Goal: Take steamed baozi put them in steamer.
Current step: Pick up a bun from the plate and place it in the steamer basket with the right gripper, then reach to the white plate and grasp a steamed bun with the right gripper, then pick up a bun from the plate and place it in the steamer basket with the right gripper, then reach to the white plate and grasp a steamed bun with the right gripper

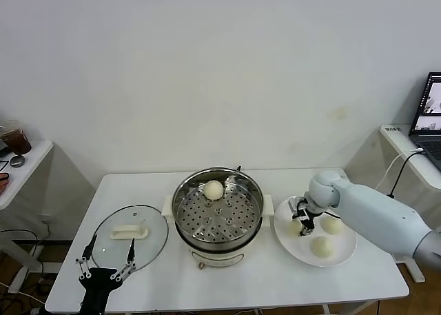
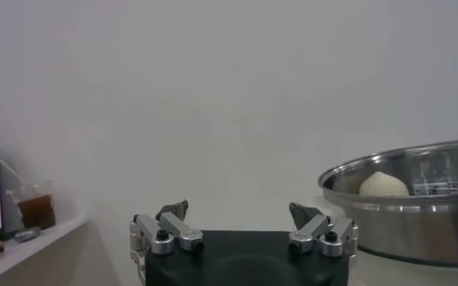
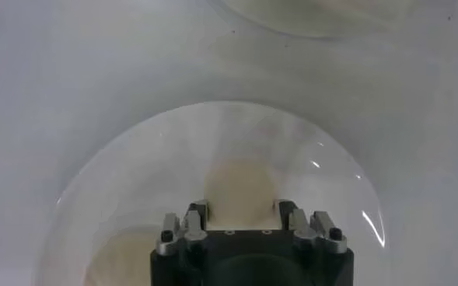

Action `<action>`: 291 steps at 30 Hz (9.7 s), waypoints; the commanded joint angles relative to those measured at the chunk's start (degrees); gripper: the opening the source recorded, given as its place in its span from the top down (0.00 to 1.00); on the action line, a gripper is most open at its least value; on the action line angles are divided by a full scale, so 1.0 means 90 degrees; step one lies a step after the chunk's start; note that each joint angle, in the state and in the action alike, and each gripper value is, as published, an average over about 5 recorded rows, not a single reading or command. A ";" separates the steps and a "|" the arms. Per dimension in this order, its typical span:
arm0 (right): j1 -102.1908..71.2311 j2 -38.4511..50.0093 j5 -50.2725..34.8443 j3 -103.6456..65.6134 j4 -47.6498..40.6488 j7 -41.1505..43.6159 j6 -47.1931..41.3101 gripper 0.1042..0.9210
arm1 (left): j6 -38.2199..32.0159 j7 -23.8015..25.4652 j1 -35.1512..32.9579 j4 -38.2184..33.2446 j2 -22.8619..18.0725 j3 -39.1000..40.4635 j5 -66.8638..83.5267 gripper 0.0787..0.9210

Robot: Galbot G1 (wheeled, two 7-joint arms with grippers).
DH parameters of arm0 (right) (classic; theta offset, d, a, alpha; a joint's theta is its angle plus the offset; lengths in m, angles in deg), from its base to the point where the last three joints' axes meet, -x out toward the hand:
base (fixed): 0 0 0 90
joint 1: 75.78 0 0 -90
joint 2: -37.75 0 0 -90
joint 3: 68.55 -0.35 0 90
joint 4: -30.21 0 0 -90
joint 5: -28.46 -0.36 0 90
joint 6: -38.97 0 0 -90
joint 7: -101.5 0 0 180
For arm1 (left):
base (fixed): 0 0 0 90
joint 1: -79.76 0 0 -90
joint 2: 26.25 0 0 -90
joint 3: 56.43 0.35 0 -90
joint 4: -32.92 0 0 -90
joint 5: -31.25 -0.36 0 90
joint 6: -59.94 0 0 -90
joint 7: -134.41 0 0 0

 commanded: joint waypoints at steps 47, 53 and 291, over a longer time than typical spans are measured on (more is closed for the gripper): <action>0.3332 -0.4135 -0.5419 0.3186 -0.0188 -0.1960 -0.3078 0.45 | 0.0016 0.0013 0.0556 0.0207 0.0162 -0.0219 0.0265 0.12; 0.3197 -0.4232 -0.5331 0.3197 -0.0328 -0.1964 -0.3078 0.45 | -0.0005 0.0012 0.0565 0.0262 0.0166 -0.0218 0.0282 0.12; -0.1118 0.0416 0.1179 -0.2497 -0.1352 0.0387 0.1690 0.12 | -0.0024 0.0146 0.0479 0.0328 0.0134 -0.0389 0.0202 0.12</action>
